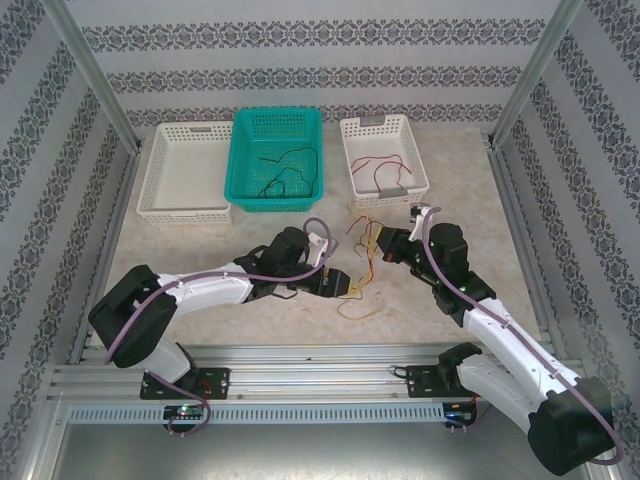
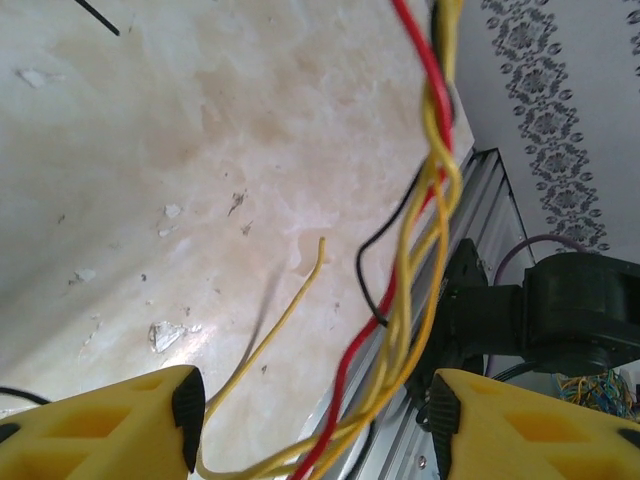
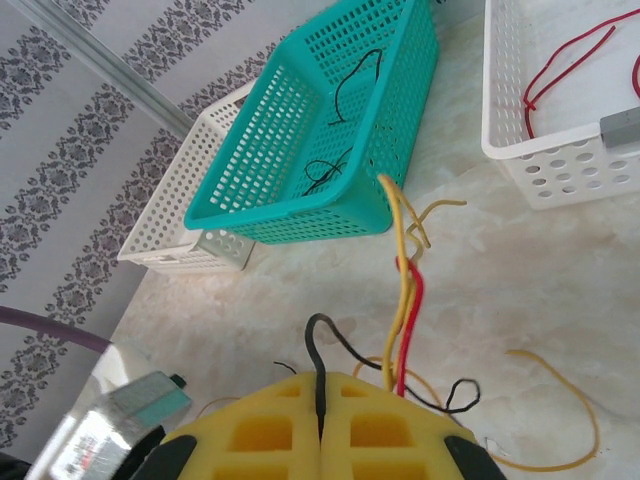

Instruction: Untangle the cables

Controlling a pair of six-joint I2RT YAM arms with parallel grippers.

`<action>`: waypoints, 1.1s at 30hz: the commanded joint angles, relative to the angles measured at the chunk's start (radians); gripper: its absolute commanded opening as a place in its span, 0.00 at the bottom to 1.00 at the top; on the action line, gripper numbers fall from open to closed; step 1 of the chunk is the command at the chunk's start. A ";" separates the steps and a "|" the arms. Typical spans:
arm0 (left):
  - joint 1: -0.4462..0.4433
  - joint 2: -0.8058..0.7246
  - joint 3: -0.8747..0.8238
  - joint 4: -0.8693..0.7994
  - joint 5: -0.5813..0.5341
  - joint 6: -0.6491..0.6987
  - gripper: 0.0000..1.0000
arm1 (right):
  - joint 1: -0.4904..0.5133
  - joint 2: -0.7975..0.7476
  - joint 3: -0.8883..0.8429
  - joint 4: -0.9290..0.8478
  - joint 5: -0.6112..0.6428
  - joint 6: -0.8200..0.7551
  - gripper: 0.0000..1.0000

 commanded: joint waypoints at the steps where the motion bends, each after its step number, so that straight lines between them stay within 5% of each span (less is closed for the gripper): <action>1: -0.020 0.016 -0.008 0.001 0.032 0.043 0.63 | -0.005 0.000 0.039 0.037 0.001 0.009 0.00; 8: -0.042 0.036 0.027 -0.106 0.010 0.131 0.60 | -0.003 0.019 0.075 0.042 -0.012 0.022 0.00; 21: -0.062 0.055 0.008 -0.051 0.033 0.130 0.55 | -0.002 0.046 0.091 0.057 -0.004 0.047 0.00; 33: -0.066 0.023 -0.089 0.256 0.141 0.001 0.77 | 0.004 0.074 0.077 0.082 0.004 0.072 0.00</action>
